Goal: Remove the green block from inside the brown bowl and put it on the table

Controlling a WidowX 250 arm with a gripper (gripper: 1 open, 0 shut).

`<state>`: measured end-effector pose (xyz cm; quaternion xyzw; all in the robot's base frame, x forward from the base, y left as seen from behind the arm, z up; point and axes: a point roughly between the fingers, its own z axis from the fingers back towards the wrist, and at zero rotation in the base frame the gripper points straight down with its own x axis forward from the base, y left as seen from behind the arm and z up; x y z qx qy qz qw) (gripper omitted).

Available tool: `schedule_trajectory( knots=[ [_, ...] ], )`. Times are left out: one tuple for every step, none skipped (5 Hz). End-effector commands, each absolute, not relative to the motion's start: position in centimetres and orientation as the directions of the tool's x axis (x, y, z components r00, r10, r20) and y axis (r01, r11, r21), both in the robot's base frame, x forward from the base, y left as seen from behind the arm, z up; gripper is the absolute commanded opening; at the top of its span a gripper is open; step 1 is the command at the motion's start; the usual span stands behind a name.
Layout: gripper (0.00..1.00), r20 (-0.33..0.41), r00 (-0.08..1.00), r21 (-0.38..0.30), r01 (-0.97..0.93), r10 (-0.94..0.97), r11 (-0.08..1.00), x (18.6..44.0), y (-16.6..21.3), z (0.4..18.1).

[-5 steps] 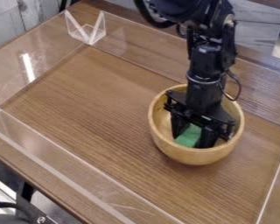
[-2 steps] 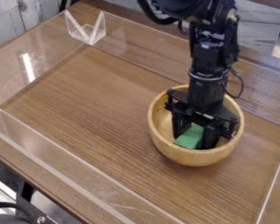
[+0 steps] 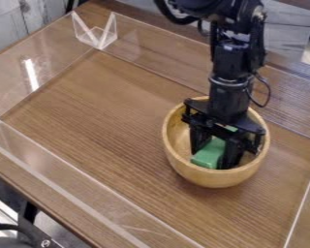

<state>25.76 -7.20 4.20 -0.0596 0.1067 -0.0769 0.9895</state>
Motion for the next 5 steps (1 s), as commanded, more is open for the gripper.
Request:
schedule_trajectory(
  knots=[
    [0.0,-0.117,0.98,-0.15,0.145,-0.163,0.978,26.6,-6.8,7.4],
    [0.0,-0.113,0.983,-0.161,0.129,-0.148,0.979,26.1,-6.0,8.8],
    [0.0,-0.093,0.989,-0.164,0.096,-0.113,0.982,25.8,-4.7,10.9],
    [0.0,-0.059,0.997,-0.157,0.043,-0.053,0.987,25.3,-2.3,14.7],
    [0.0,-0.009,0.999,-0.145,-0.037,0.036,0.989,25.2,1.4,19.8]
  ],
)
